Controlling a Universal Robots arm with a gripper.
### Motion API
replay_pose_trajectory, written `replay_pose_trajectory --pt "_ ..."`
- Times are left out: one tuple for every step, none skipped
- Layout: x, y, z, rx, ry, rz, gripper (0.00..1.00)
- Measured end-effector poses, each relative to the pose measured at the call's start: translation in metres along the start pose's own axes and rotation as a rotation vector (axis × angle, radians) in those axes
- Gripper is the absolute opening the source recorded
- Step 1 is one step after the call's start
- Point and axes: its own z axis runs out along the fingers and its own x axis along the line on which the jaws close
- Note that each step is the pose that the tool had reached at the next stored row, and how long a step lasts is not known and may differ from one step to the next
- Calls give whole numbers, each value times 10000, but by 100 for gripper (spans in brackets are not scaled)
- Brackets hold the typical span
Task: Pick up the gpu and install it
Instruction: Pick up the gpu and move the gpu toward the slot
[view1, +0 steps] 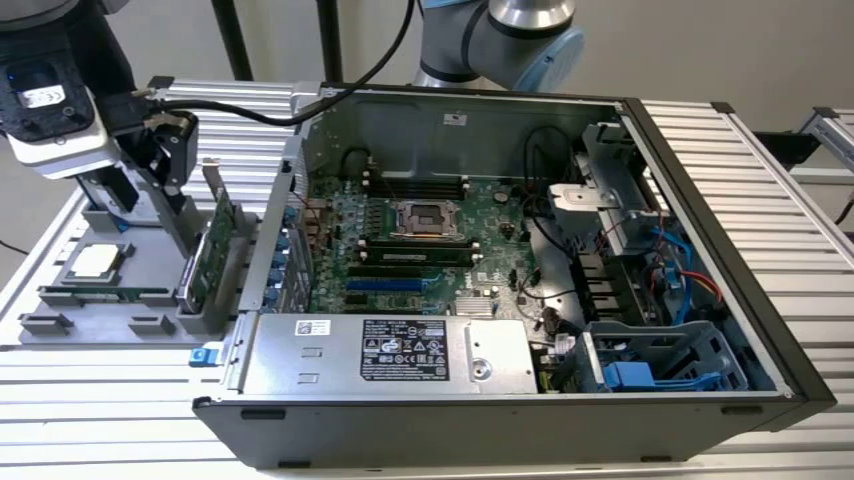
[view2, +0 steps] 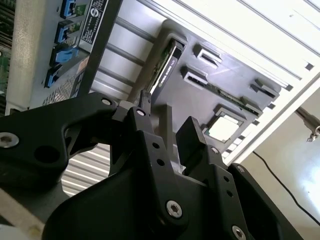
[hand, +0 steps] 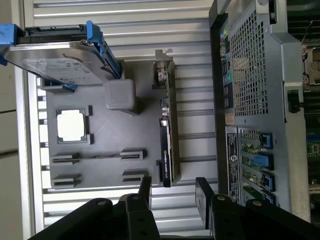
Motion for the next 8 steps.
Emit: replay_pose_trajectory --pt "0 -1 6 5 0 0 100" --pt "0 -1 9 5 0 0 100" --pt "0 -1 11 5 -1 0 100" --pt "0 -1 12 6 0 -1 100" --pt "0 -1 15 5 0 0 100" --pt "0 -1 18 5 -1 0 100" --pt "0 -1 21 5 -1 -1 100" --pt "0 -2 24 5 0 -1 100"
